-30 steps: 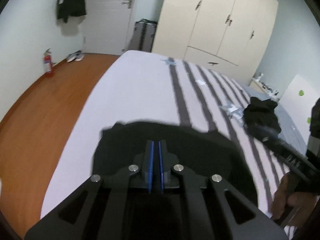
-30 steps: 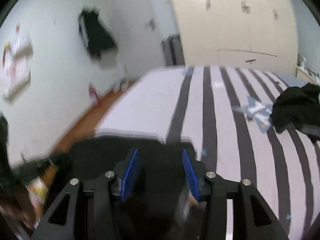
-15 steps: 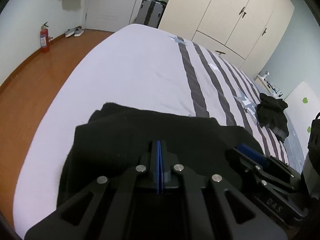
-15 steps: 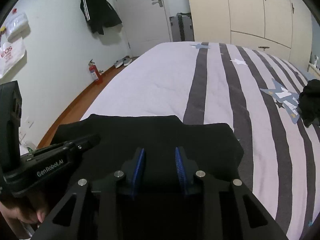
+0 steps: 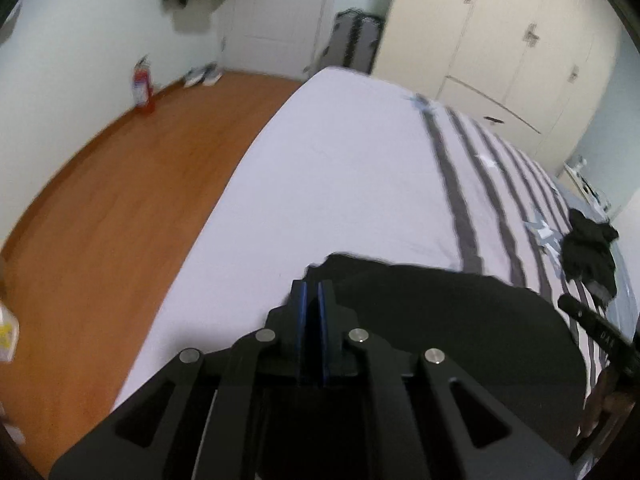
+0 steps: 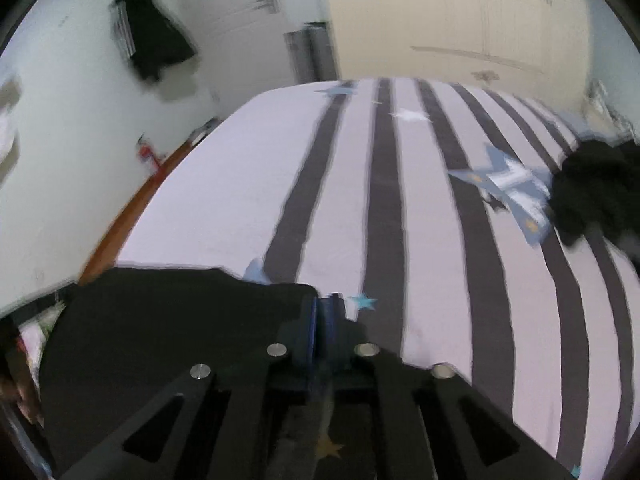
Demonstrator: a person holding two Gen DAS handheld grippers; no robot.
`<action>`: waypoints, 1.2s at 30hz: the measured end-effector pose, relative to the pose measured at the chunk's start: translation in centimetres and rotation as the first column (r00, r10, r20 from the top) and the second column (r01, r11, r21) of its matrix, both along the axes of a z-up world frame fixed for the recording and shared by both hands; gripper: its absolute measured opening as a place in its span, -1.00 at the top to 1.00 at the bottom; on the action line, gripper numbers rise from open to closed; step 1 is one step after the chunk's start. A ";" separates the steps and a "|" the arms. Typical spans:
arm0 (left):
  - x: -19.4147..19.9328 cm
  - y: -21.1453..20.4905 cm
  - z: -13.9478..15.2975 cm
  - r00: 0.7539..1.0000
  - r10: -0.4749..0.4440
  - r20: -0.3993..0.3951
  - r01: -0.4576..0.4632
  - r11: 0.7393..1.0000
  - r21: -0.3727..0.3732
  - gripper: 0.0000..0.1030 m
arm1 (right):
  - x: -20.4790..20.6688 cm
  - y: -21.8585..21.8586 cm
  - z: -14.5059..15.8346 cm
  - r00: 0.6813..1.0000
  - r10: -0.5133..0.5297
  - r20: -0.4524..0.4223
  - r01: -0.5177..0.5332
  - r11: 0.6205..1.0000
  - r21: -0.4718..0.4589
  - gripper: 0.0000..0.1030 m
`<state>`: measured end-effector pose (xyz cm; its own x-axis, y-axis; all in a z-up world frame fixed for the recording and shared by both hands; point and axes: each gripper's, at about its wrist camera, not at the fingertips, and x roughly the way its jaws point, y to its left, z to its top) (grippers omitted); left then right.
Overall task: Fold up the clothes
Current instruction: 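Lower the folded black garment onto the duvet with both grippers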
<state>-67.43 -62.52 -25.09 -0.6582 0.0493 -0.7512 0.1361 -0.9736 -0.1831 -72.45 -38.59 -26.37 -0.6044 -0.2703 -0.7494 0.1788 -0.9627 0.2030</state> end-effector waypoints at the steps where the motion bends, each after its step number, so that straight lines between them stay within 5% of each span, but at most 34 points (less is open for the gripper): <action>1: -0.2 0.6 0.3 1.000 -0.029 -0.004 0.029 1.000 0.013 0.86 | 0.3 0.0 0.5 1.000 0.020 -0.017 -0.020 1.000 -0.013 0.85; 5: -2.3 2.5 -1.6 0.991 -0.102 0.091 0.101 0.995 0.007 0.83 | 1.5 -2.5 1.5 0.991 0.129 -0.045 -0.131 0.991 -0.041 0.85; 8: -2.2 0.7 -2.1 0.994 -0.003 0.111 0.000 1.000 0.022 0.84 | 1.4 -4.9 -0.2 0.981 0.195 0.021 -0.194 0.981 -0.011 0.86; 10: -0.5 -1.4 -0.8 0.993 0.104 0.061 -0.110 0.988 0.105 0.84 | 1.4 -4.3 -0.5 0.985 0.171 0.019 -0.171 0.985 0.004 0.92; 13: 4.1 -1.4 2.0 0.991 0.127 -0.041 -0.121 0.985 0.125 0.83 | 2.3 -2.6 0.7 0.992 0.122 -0.029 -0.122 0.992 -0.008 0.87; 19: 13.2 3.9 3.8 0.991 -0.040 -0.127 0.049 0.996 0.069 0.77 | 11.3 -0.9 4.8 0.971 0.173 -0.165 -0.185 0.981 -0.060 0.82; 26: 17.9 4.3 -0.7 1.000 -0.011 0.000 0.011 0.999 0.040 0.79 | 19.9 -4.4 1.4 0.960 0.266 -0.084 -0.271 0.961 -0.057 0.82; 28: 17.9 3.1 -1.7 0.999 0.033 0.019 -0.033 0.999 0.036 0.97 | 20.3 -4.2 0.6 0.957 0.275 -0.088 -0.280 0.959 -0.051 0.85; 31: 19.0 1.0 -1.6 0.994 0.103 0.026 -0.103 0.994 0.025 0.96 | 19.9 -3.1 0.3 0.955 0.286 -0.077 -0.291 0.954 -0.070 0.99; 36: 20.6 0.1 -0.5 0.994 0.109 0.019 -0.109 0.994 0.026 0.96 | 19.8 0.2 1.1 0.972 0.229 -0.046 -0.232 0.972 -0.046 0.87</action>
<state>-46.80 -62.38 -25.64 -0.6478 -0.0012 -0.7618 0.2443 -0.9475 -0.2063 -52.67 -38.37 -25.26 -0.5505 -0.4430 -0.7075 0.4036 -0.8832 0.2389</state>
